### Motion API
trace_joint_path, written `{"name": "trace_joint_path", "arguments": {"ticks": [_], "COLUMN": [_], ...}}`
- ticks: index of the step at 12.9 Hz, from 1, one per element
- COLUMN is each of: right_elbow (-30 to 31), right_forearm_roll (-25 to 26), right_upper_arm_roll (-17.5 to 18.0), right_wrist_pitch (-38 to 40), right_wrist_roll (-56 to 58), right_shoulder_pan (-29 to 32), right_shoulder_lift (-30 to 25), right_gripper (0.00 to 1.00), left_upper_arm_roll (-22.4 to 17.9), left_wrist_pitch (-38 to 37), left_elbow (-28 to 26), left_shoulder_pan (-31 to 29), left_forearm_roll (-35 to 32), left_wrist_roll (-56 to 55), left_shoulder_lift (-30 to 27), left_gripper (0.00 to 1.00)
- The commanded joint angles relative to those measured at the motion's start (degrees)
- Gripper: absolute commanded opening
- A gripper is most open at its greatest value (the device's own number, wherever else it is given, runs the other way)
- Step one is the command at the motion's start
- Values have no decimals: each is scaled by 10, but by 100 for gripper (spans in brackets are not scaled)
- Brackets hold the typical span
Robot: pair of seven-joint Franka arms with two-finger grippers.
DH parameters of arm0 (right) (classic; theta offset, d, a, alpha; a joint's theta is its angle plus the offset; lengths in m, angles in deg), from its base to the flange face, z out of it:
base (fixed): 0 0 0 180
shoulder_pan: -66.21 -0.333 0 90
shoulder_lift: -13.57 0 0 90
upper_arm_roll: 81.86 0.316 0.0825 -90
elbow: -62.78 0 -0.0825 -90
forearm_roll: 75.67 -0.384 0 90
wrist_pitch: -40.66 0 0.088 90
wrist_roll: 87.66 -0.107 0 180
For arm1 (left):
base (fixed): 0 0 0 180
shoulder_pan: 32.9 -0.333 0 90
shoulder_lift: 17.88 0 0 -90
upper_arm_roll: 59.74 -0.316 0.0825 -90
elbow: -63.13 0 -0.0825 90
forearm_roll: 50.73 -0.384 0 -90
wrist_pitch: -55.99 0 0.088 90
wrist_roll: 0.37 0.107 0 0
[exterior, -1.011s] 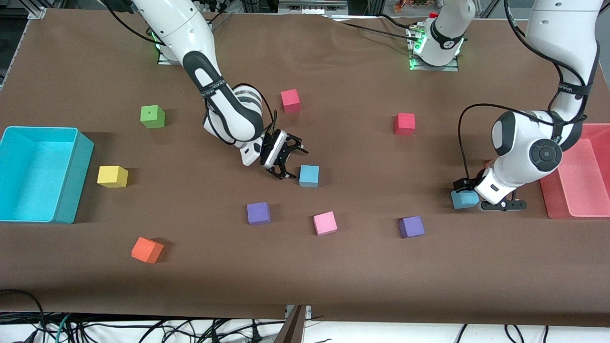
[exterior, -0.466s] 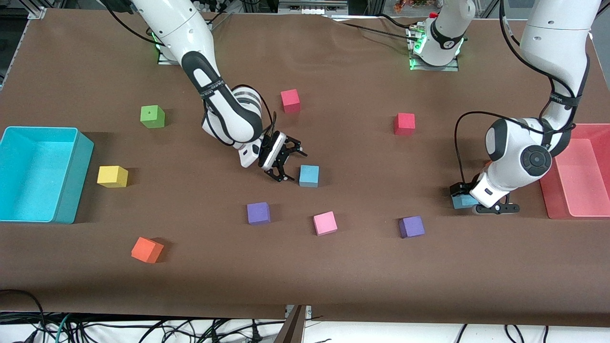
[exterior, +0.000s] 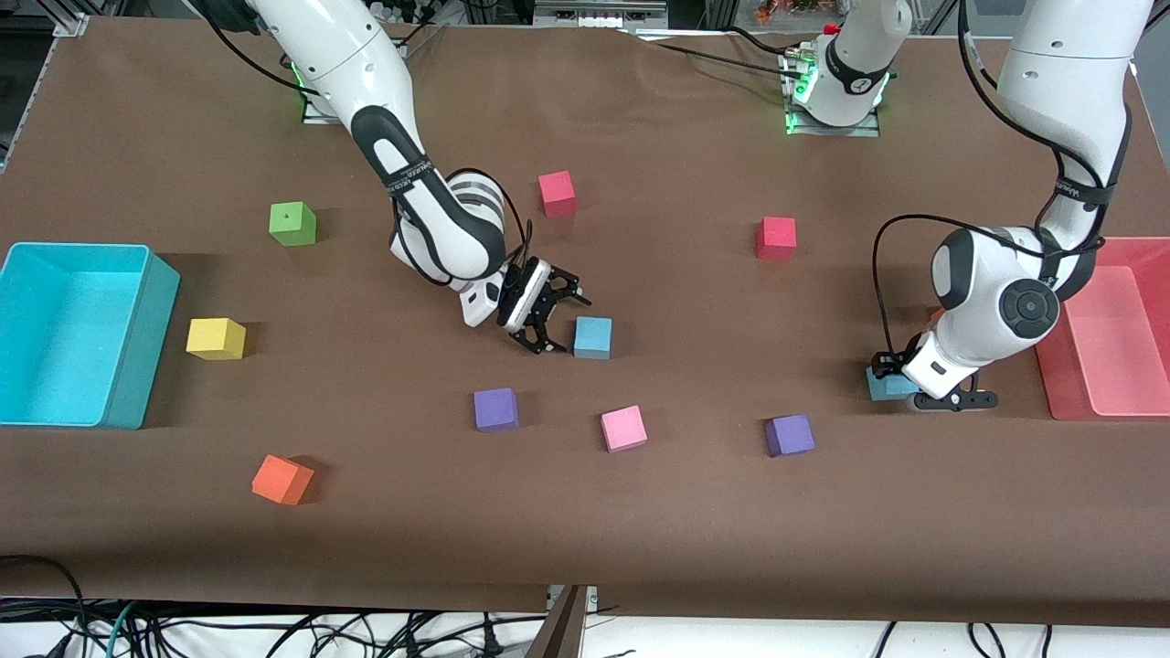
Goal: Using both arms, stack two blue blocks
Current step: 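Close the left gripper on the second cyan cube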
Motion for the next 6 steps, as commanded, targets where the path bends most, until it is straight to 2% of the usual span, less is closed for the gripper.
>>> {"name": "trace_joint_path", "arguments": {"ticks": [1, 4, 6], "right_elbow": [-16, -16, -15], "right_forearm_roll": [-9, -8, -7], "right_upper_arm_roll": [0, 0, 0], "right_wrist_pitch": [-13, -9, -9], "right_wrist_roll": [11, 12, 13], "right_shoulder_pan": [-5, -7, -7], "right_shoulder_lift": [9, 13, 13], "right_gripper": [100, 100, 100], "left_upper_arm_roll": [-5, 0, 11], "left_wrist_pitch": [-10, -113, -207], "left_elbow": [2, 8, 28], "left_shoulder_pan": [7, 13, 51], "left_forearm_roll": [-15, -10, -5], "left_wrist_roll": [6, 5, -2], "left_shoulder_lift": [-23, -94, -140], "left_gripper": [37, 27, 27]}}
